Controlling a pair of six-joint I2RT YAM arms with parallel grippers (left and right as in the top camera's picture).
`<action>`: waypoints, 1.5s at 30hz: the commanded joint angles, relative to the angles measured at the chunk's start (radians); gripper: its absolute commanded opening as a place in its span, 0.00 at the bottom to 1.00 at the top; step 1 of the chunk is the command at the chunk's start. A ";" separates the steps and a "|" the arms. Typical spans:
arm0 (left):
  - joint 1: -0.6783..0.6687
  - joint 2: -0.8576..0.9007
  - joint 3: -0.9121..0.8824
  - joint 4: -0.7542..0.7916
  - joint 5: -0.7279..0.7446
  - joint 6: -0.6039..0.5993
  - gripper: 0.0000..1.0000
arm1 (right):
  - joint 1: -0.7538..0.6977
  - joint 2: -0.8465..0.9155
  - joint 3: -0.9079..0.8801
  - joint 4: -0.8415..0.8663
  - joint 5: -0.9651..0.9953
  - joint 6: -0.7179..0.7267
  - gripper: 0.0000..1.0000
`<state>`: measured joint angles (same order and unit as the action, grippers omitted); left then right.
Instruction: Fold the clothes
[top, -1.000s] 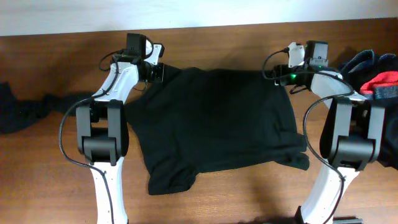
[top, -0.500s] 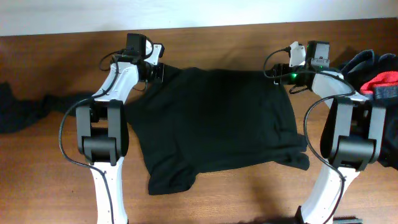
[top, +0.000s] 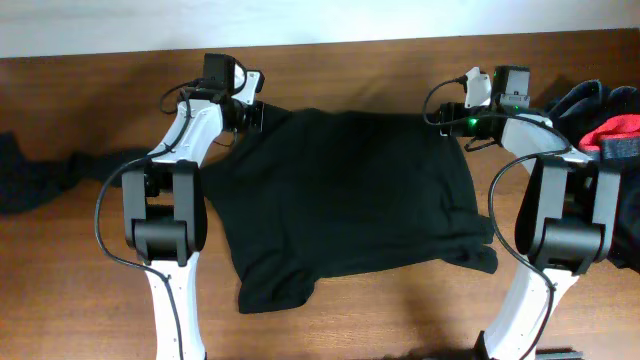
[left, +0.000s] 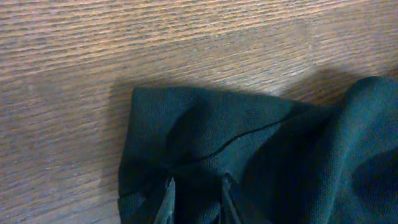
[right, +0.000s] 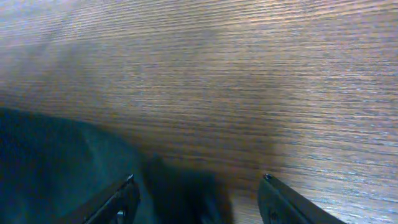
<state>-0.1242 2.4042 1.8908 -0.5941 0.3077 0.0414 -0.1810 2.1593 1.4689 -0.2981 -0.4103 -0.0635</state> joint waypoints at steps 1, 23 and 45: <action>0.000 0.029 0.005 -0.014 0.003 0.005 0.24 | -0.002 0.009 0.016 -0.002 -0.031 0.053 0.66; 0.000 0.029 0.005 -0.034 0.003 0.005 0.24 | 0.005 0.009 0.007 -0.012 -0.027 0.196 0.59; 0.000 0.029 0.005 -0.052 -0.001 0.005 0.24 | 0.005 0.082 0.006 0.000 0.018 0.196 0.59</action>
<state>-0.1242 2.4042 1.8969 -0.6254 0.3077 0.0414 -0.1806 2.1933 1.4719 -0.2970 -0.4091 0.1280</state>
